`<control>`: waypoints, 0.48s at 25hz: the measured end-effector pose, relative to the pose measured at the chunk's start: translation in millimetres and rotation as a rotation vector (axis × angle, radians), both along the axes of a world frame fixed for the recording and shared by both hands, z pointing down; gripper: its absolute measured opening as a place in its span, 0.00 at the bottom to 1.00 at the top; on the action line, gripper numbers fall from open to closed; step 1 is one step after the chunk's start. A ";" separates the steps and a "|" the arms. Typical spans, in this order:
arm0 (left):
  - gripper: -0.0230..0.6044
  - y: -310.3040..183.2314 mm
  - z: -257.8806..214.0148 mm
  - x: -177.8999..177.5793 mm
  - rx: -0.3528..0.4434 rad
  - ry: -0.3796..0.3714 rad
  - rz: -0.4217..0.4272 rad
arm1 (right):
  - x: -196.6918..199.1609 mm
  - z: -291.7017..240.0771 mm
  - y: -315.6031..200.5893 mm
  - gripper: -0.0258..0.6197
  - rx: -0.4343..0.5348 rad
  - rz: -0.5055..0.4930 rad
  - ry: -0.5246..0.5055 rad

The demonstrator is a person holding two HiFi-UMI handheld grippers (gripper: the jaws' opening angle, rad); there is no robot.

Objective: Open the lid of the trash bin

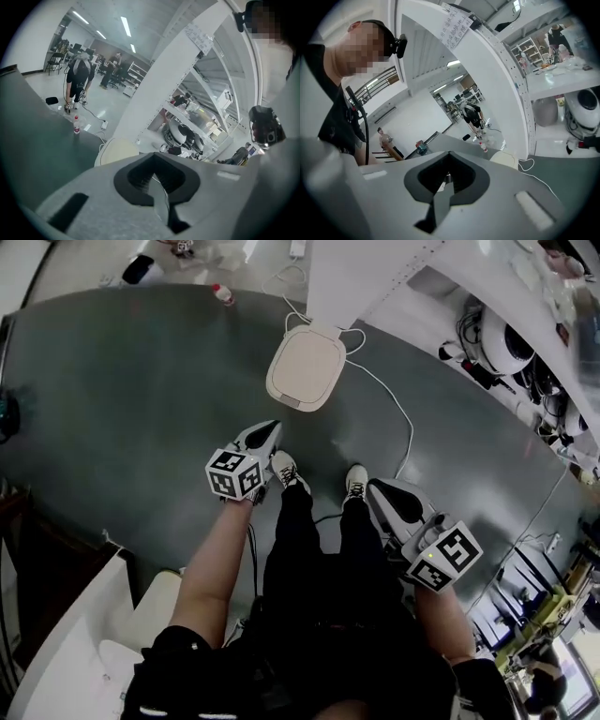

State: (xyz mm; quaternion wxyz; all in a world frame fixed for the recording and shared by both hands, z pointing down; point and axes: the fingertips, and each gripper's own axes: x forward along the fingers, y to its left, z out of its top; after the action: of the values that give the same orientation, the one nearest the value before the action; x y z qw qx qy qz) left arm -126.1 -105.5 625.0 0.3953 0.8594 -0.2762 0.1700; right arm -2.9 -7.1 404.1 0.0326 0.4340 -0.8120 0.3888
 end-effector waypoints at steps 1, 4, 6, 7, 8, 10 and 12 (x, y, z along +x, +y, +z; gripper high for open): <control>0.04 -3.3 13.3 -1.9 -0.012 0.002 -0.009 | -1.7 8.8 -0.1 0.05 -0.016 0.004 0.007; 0.04 -13.7 52.1 -8.6 -0.045 0.006 -0.035 | -9.0 35.6 -1.5 0.05 -0.060 0.022 0.015; 0.04 -18.0 78.8 -13.7 -0.074 0.008 -0.053 | -16.0 54.4 -2.0 0.05 -0.090 0.031 0.025; 0.04 -18.7 92.8 -16.6 -0.093 0.009 -0.065 | -19.8 64.0 -1.9 0.05 -0.104 0.034 0.032; 0.04 -19.4 106.9 -19.8 -0.112 0.011 -0.078 | -23.7 73.5 -1.7 0.05 -0.118 0.037 0.037; 0.04 -22.0 133.6 -25.5 -0.150 0.017 -0.106 | -31.5 90.7 -2.2 0.05 -0.138 0.046 0.036; 0.04 -26.4 157.1 -27.2 -0.174 0.021 -0.122 | -38.1 106.1 -2.8 0.05 -0.148 0.047 0.030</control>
State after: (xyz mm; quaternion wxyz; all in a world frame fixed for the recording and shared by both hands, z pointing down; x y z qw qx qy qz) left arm -153.3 -131.8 782.2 0.4811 0.8050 -0.3081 0.1599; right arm -41.0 -9.9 510.2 0.0677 0.4550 -0.7701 0.4419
